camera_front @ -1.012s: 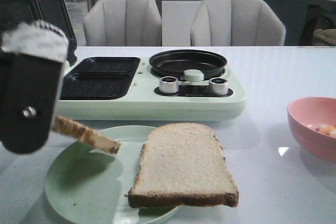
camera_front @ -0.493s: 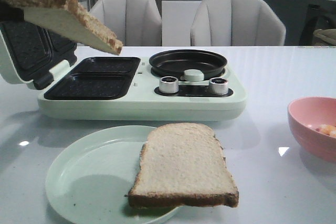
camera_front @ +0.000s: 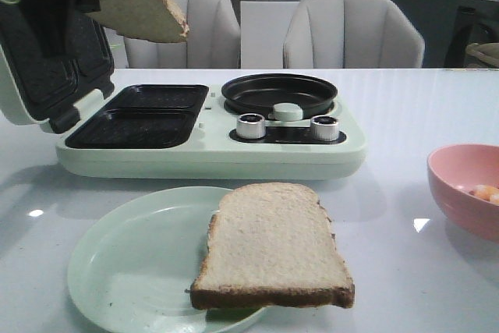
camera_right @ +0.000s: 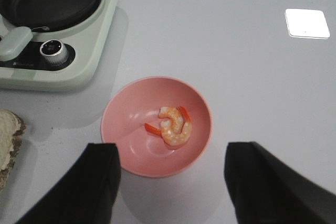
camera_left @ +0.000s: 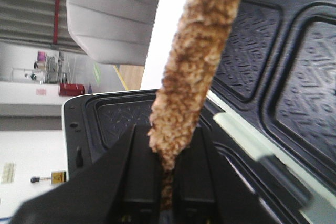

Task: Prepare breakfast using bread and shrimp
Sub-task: 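Carry the bread slice to the waffle plate and release it, then reach the right gripper to the remaining bread slice and grasp it, then lift the bread slice and lay it on the other waffle plate, then withdraw the right gripper from the sandwich maker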

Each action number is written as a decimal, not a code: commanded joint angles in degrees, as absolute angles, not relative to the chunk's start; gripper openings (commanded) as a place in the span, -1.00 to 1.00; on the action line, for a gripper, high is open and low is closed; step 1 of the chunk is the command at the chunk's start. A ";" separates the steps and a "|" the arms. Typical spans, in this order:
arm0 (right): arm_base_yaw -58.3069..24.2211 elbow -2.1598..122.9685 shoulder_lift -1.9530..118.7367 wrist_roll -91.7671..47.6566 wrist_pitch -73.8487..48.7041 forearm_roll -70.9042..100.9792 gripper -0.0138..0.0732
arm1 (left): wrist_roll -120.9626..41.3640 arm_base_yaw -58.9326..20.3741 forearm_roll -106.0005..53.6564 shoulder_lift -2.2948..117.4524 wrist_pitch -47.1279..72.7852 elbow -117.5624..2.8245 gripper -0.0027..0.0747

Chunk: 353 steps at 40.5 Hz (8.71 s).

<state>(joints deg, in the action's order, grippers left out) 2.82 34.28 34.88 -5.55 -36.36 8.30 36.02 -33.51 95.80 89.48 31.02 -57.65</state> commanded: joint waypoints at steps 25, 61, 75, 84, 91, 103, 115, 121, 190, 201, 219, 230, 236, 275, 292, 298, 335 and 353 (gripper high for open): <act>2.70 36.20 35.30 -6.07 -32.28 8.44 0.56 | 36.90 -27.20 98.01 113.83 29.87 -83.96 -0.67; 2.70 36.20 35.30 -6.07 -32.33 8.44 0.49 | 37.04 -27.56 95.92 104.36 26.60 -72.12 0.18; 2.70 36.20 35.30 -6.07 -32.27 8.44 0.49 | 7.09 -30.71 43.88 88.96 35.94 -67.86 0.17; 2.70 36.20 35.30 -6.07 -32.44 8.44 0.49 | 1.68 -30.98 15.13 79.48 45.57 -67.44 0.17; 2.70 36.20 35.30 -6.07 -32.50 8.44 0.49 | 1.68 -30.98 8.14 71.71 45.70 -61.63 0.17; 2.70 36.20 35.30 -6.07 -32.50 8.52 0.49 | 1.68 -30.98 2.83 55.15 44.10 -48.13 0.17; 2.70 36.20 35.30 -6.02 -31.01 10.46 0.49 | 0.44 -30.98 1.19 39.02 45.38 -42.30 0.17; 2.70 36.20 37.00 -6.08 -36.63 22.48 0.49 | 0.44 -30.98 -0.73 34.08 45.38 -41.82 0.17; -23.94 42.60 92.50 -29.99 -24.89 66.79 -0.10 | 0.44 -30.98 -1.03 32.83 43.71 -41.71 0.17; -23.94 42.60 91.72 -30.03 -25.00 66.79 -0.53 | 0.44 -30.98 -1.03 32.83 43.82 -41.71 0.17; -23.94 44.77 79.36 -30.84 -26.62 66.68 -0.60 | 0.44 -30.98 -1.03 32.83 43.93 -41.71 0.17; -24.93 55.74 80.48 -30.97 -25.70 66.97 -0.60 | 0.44 -30.98 -1.03 32.83 43.93 -41.71 0.17; -26.35 63.81 86.77 -31.04 -23.33 67.02 -0.60 | 0.44 -30.98 -1.03 32.83 43.93 -41.71 0.17; -26.71 95.56 118.39 -31.04 -27.76 74.92 0.49 | 0.44 -30.98 -1.03 32.83 43.93 -41.71 0.17; -27.48 95.56 102.27 -18.80 -37.99 35.22 0.27 | 0.44 -30.98 -1.03 32.83 44.03 -41.71 0.17; -28.97 95.33 96.26 -6.43 -47.07 14.01 0.20 | 0.44 -30.98 -1.03 32.83 44.03 -41.71 0.17; -31.57 42.17 46.67 3.74 -37.00 -1.77 0.20 | 0.44 -30.98 0.00 32.83 44.03 -41.71 0.17; -31.57 38.50 40.42 3.74 -36.50 -1.77 0.20 | 0.44 -30.98 0.00 41.19 52.09 -43.65 0.13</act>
